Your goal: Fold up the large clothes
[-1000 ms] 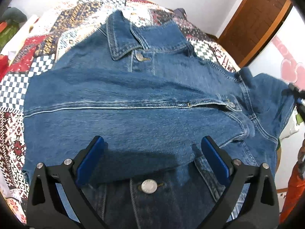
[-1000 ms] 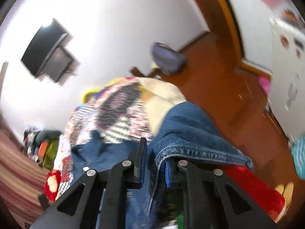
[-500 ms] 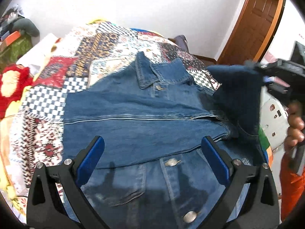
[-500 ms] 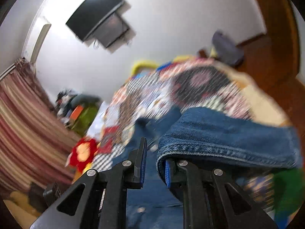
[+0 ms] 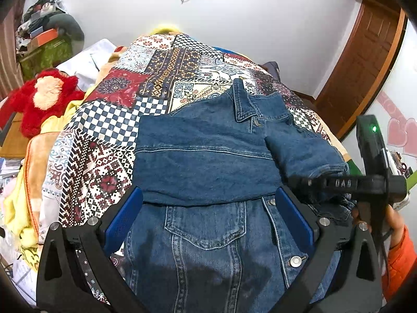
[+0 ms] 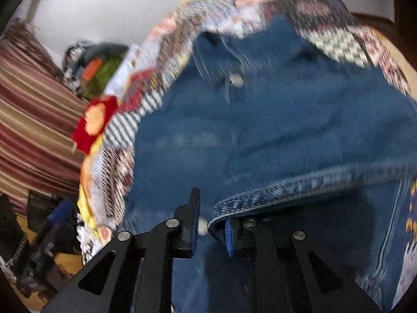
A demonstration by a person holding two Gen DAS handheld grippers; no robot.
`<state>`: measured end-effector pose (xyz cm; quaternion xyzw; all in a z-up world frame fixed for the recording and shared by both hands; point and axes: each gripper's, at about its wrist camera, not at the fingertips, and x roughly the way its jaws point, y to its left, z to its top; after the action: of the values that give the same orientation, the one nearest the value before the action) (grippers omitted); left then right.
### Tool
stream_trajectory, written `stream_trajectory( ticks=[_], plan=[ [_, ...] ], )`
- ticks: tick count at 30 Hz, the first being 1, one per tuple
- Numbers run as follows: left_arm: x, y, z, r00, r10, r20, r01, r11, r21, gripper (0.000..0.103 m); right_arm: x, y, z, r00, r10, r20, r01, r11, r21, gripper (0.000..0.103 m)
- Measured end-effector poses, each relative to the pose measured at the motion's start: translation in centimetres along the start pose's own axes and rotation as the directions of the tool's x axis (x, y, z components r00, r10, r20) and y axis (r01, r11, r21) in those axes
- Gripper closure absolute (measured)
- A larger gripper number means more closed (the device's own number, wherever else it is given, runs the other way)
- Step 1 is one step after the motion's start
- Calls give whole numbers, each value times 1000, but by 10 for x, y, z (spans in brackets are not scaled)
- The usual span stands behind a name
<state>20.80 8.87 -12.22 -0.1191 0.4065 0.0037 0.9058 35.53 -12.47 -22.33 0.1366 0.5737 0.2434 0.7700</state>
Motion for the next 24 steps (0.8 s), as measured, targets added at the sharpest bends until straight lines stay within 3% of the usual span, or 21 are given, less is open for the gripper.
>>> stream_trajectory(
  ticks=[3,10,16,20,24],
  plan=[
    [0,-8,-3,1000,-7,-6,7,1000,6,1,1,-5,-12,997,-18,-72,19,1000,8,89],
    [2,-46,6,1000,-25,-12,26,995,101,1,-34,-10,-34,996,37,-77,-41,998,-52,89],
    [13,-94,26,998,-58,-20,61,976,210,1,-98,-26,-40,994,-31,103,41,994,-98,89],
    [30,-135,42,993,-109,-55,120,954,275,1,-149,-57,-38,961,-116,251,136,989,-62,89],
    [59,-180,46,983,-139,-121,174,918,356,1,-183,-94,-39,924,-204,323,212,977,12,89]
  ],
)
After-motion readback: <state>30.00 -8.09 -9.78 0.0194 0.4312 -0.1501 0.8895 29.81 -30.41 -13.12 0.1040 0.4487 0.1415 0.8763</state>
